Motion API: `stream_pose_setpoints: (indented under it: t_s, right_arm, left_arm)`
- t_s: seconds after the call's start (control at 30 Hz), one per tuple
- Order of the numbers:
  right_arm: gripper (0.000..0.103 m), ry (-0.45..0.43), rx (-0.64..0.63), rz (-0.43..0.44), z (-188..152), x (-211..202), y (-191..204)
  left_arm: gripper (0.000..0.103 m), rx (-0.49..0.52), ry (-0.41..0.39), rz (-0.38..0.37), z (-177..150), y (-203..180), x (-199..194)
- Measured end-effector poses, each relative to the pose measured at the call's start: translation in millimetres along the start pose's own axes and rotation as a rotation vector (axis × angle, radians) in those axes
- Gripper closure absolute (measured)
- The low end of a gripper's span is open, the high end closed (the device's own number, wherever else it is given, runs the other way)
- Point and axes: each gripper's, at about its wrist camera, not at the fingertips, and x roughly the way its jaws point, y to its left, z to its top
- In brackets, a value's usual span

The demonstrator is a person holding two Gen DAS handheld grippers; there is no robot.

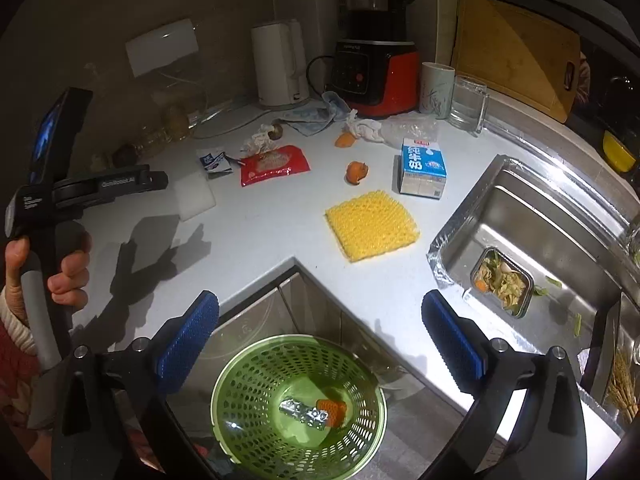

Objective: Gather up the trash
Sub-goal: 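Grasp the white foam block with left tool while right tool grasps the yellow foam net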

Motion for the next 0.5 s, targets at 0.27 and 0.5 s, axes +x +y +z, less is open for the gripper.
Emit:
stream_pose_setpoints:
  t_s: [0.27, 0.5]
  right_arm:
    - [0.002, -0.010, 0.047, -0.039, 45, 41, 5]
    - [0.002, 0.044, 0.060, -0.088, 65, 77, 8]
  left_arm:
    - [0.008, -0.139, 0.104, 0.100, 35, 14, 93]
    - [0.008, -0.212, 0.165, 0.160, 45, 17, 141]
